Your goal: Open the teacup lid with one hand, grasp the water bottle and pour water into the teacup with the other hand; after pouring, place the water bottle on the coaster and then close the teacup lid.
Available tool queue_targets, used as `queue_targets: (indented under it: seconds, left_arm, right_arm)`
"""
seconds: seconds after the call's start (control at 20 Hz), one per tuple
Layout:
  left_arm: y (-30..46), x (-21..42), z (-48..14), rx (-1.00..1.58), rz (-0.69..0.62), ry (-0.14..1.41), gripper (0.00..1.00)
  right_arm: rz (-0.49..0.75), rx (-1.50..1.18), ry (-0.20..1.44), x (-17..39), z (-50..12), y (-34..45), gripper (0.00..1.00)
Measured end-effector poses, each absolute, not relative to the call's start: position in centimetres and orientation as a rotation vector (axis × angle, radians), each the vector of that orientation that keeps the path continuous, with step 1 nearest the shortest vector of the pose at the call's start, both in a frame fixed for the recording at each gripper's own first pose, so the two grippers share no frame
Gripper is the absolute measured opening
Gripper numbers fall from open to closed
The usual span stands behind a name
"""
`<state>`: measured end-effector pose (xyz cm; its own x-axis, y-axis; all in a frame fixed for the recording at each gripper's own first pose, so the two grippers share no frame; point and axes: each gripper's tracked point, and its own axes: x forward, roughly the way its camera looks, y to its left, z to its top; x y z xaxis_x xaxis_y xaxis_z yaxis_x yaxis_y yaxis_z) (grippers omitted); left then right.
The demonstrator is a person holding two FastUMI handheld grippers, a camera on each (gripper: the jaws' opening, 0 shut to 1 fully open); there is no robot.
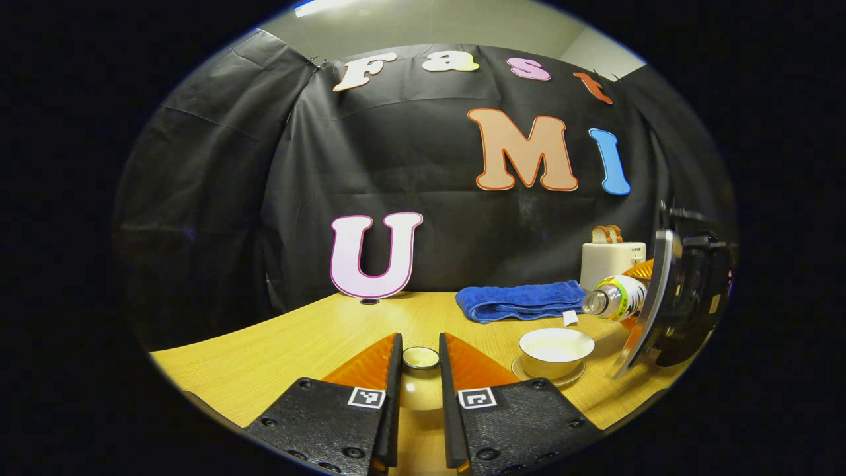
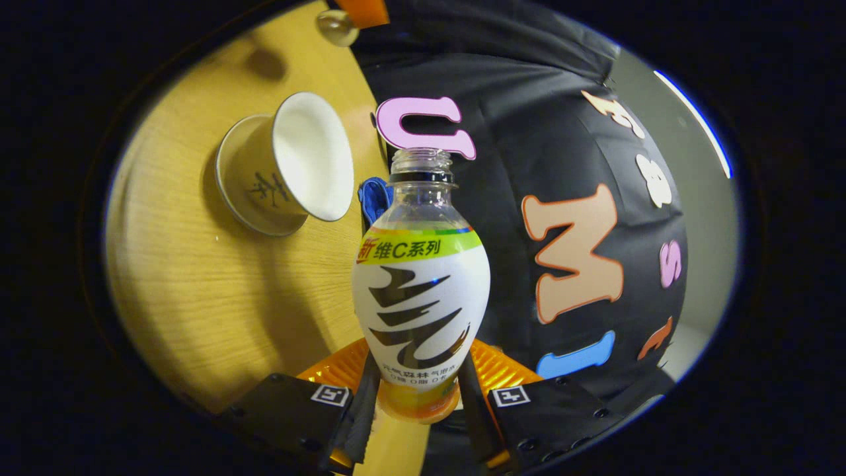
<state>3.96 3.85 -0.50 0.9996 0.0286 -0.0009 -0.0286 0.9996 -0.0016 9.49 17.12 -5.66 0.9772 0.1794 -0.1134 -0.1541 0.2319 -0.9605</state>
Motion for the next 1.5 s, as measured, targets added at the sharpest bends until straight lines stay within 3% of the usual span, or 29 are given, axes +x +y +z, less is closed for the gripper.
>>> queue_targets:
  seconds: [0.75, 1.0, 1.5]
  left_arm:
    - [3.9, 4.0, -0.5, -0.002, 0.029, 0.001, 0.25]
    - [3.7, 4.0, -0.5, -0.003, 0.023, 0.0, 0.25]
    - [3.7, 4.0, -0.6, -0.002, 0.022, 0.001, 0.25]
  right_arm:
    - [0.238, -0.282, 0.128, 12.3, -2.4, 12.1, 0.63]
    - [0.227, -0.103, 0.167, 11.9, -2.5, 11.0, 0.63]
    - [0.177, -0.059, 0.256, 12.5, -4.5, 10.8, 0.63]
